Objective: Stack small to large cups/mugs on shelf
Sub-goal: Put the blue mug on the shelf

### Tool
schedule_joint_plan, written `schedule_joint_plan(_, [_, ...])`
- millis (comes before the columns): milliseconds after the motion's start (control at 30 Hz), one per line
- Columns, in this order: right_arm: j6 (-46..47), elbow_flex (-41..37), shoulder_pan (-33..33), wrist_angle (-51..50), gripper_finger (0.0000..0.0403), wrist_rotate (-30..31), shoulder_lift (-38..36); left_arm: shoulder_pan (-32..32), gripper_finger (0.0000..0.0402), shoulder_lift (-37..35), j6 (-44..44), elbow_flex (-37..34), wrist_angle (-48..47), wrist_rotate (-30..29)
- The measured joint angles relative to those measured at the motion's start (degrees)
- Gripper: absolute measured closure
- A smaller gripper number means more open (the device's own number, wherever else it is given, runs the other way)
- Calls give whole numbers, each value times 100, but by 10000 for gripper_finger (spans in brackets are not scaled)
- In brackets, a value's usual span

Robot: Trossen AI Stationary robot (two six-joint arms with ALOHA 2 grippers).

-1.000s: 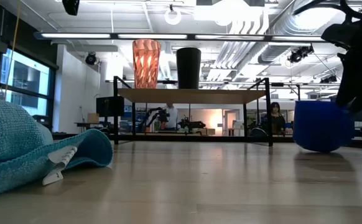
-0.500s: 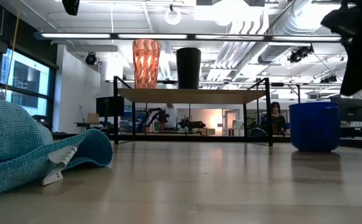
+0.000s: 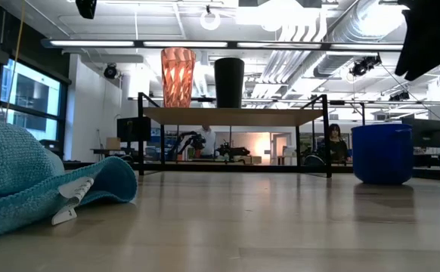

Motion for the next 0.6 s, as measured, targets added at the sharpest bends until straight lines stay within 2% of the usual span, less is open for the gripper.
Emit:
schedule_joint_plan(167, [18,2,-2,344,298,128,-94,2,263,0,-1,0,0,0])
schedule_joint_plan(267, [43,2,-14,570,296,80,-115,1,263,0,4,0,-2,0])
schedule_joint_plan(433, [164,2,-160,772,295,-405,-115,1,263,0,7,0,-4,0])
schedule_joint_plan(600, [123,2,-323,801,295,-503,-115,0,263,0,17,0,-2,4])
